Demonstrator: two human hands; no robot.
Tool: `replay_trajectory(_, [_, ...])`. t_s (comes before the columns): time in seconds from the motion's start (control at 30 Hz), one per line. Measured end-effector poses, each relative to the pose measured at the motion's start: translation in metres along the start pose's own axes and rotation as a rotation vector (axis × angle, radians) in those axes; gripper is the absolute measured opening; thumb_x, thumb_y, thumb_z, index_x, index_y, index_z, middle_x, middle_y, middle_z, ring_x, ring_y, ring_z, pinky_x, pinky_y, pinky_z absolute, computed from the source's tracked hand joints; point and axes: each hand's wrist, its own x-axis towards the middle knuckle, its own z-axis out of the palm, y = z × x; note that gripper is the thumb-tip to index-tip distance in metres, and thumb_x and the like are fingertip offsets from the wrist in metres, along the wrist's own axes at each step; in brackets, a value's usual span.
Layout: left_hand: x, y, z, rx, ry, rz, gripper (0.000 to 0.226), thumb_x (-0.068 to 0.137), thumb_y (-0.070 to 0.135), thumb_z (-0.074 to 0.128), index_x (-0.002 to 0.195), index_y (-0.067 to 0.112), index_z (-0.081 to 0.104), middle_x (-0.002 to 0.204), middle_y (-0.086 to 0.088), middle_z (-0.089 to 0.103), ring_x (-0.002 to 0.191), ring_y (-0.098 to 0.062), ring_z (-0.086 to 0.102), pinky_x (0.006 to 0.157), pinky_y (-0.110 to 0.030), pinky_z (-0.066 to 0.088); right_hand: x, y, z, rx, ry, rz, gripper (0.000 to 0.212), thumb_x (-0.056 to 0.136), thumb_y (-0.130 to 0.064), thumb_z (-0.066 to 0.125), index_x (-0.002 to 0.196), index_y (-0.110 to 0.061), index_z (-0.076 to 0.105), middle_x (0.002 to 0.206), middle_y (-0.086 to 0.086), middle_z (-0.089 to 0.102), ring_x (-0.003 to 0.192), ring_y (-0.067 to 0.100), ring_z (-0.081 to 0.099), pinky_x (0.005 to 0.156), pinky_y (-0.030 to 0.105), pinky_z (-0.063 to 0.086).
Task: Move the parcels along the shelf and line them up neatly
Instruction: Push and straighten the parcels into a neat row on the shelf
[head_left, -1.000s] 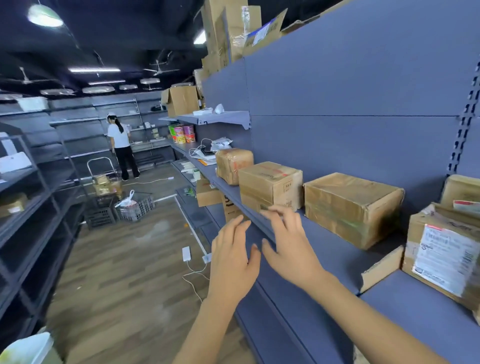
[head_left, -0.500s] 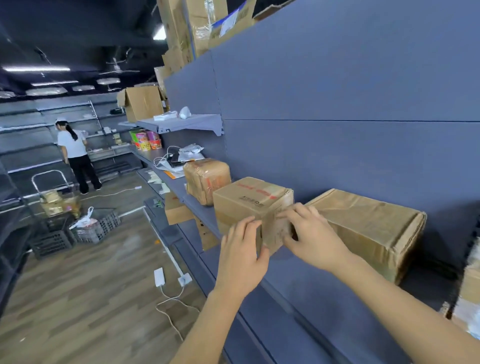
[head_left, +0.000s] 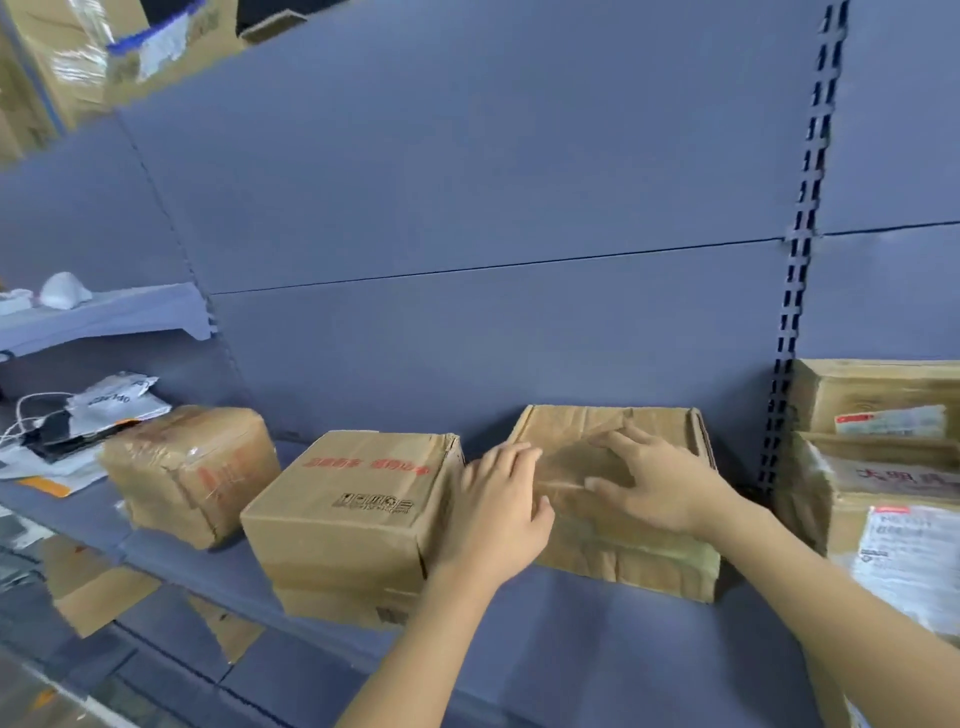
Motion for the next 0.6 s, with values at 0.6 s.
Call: replay_trajectory(0.6, [0.008,-0.034,0.027,-0.009,-0.005,0.170,0.050,0.075,0.038,0.067,0.117,0.011,0.061,0.127,-0.004,0.061,0.122,-0.024,0.056,0.075,-0.033,0.057,-0.009,-0.017,0.019,-0.243,0.128,0.091,0.070,0.081,-0.066,0.056,0.142,-0.034,0.044,0.147,-0.016,0.042,0.142,0.011,0.031,0.113,0.029,0.023])
